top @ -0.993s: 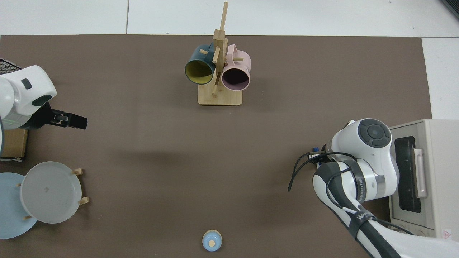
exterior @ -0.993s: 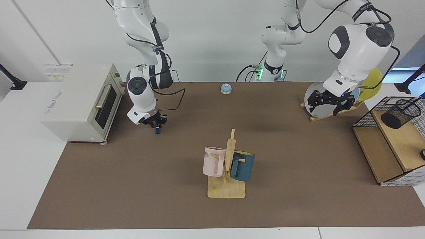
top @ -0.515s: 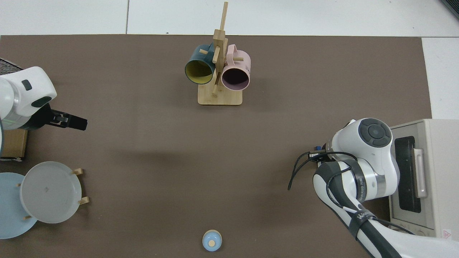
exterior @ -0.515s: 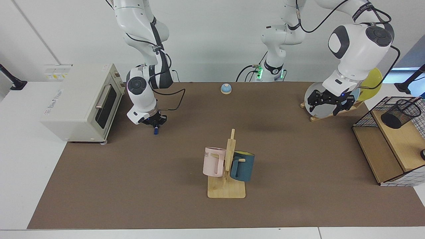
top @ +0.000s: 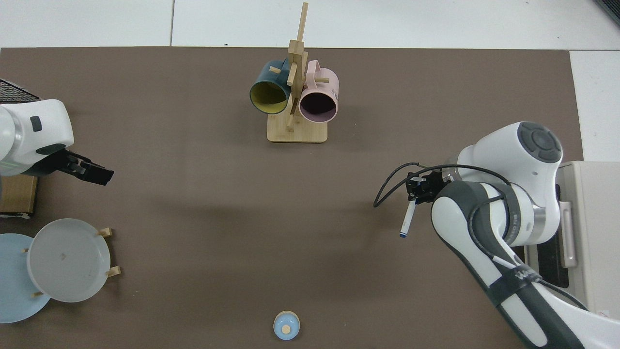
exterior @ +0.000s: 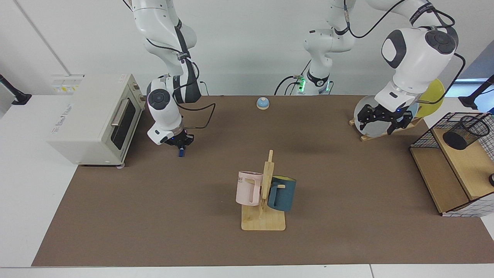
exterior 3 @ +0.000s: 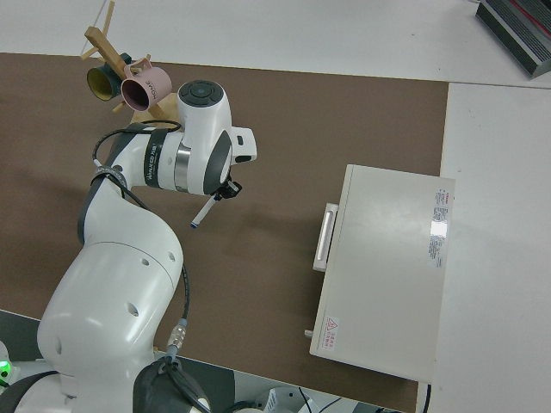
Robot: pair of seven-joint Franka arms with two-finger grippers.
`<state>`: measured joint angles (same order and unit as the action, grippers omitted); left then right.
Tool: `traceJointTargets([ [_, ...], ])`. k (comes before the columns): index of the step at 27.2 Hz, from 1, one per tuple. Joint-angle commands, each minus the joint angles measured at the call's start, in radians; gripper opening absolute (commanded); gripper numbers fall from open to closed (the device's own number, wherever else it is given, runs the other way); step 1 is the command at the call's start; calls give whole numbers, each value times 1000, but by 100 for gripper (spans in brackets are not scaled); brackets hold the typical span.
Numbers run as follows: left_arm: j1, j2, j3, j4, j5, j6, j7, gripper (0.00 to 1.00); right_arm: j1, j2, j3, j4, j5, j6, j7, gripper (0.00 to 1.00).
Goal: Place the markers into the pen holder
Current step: 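Lift the marker with the right gripper while the left gripper approaches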
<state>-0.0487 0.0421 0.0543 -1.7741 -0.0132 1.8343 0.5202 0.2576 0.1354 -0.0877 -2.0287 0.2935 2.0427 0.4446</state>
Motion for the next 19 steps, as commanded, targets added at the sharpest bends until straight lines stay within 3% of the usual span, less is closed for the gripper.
traceJointTargets([
  [1, -10, -28, 19, -36, 2, 13, 190, 100, -12, 70, 2, 186, 131, -133, 187, 0],
  [3, -10, -28, 21, -34, 2, 13, 268, 100, -15, 78, 2, 232, 168, -170, 236, 0],
  [10, -19, -22, 16, -28, -16, 30, 650, 100, -8, 73, 2, 243, 364, -196, 377, 0],
  [15, -22, -21, 1, -25, -37, 19, 785, 100, 29, 76, 5, 275, 458, -174, 521, 0],
  [19, -59, -22, -1, -24, -40, 13, 876, 100, 98, 78, 3, 285, 515, -109, 610, 0],
])
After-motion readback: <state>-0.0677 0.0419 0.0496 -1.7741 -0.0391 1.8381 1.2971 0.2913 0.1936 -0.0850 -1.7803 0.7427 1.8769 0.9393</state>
